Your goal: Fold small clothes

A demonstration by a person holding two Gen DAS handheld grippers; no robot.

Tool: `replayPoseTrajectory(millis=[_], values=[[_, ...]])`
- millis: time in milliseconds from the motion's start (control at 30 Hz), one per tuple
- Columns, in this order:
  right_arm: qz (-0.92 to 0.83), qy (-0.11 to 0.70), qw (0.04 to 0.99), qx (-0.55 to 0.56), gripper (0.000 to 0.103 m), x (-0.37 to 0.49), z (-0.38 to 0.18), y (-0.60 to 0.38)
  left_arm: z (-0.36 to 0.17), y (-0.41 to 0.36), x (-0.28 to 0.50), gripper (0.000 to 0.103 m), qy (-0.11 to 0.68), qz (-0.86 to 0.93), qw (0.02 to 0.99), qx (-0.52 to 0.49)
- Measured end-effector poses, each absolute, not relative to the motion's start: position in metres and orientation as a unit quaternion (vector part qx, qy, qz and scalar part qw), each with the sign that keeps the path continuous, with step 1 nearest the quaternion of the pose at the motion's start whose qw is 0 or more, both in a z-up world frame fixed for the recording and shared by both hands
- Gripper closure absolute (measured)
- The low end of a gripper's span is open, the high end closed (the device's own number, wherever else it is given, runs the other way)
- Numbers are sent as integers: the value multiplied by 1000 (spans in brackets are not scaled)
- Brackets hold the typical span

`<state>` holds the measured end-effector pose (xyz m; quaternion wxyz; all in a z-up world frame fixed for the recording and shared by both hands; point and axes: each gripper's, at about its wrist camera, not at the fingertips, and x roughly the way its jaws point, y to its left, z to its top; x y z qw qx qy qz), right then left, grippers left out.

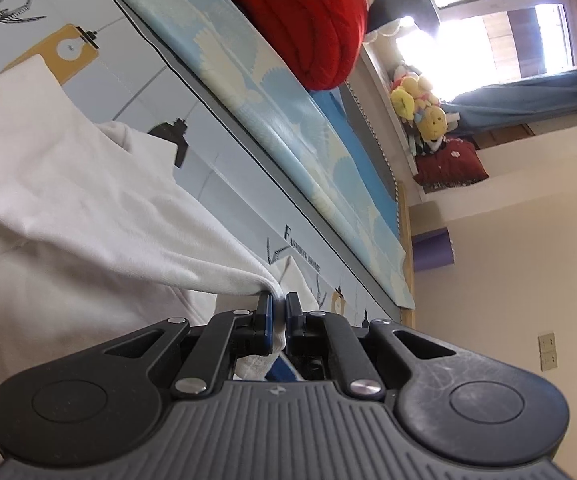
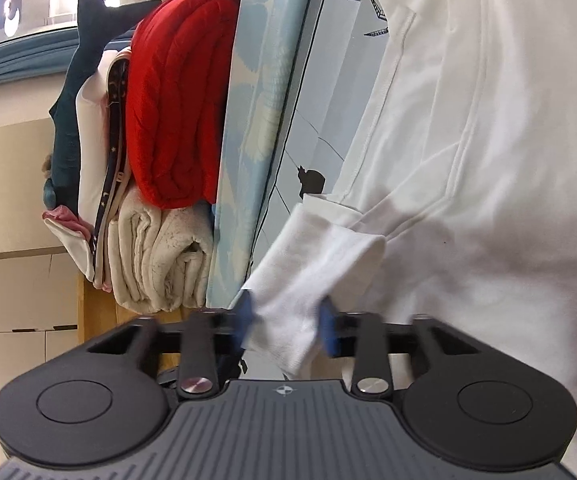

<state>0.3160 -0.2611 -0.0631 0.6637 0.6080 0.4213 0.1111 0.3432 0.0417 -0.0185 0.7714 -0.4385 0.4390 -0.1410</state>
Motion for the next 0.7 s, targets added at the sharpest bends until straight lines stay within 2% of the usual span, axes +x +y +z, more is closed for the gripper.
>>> replayPoseTrajectory(millis=[33,67,267,333,367,400,567,700], values=[[110,420,670,603,98,316,-62,-262,-17,40,343,97,438,-143,774,-435],[104,417,678,596,101,315,-59,-264,-17,39,344,97,438,-145,776,-430],[80,378,760,522,102,318,-25,-284,-17,29,352,95,487,-168,771,-373],[69,388,797,458,102,322,-6,-291,-17,26,360,80,523,-179,768,-323],[60,393,814,424,102,322,3,-294,-14,28,363,68,531,-185,773,-295],[49,397,828,393,102,321,11,-298,-9,34,366,67,527,-188,784,-268],[-2,404,869,287,102,314,29,-333,5,104,376,67,482,-86,833,-258],[-94,442,862,229,102,319,16,-369,1,133,381,67,487,13,849,-205]])
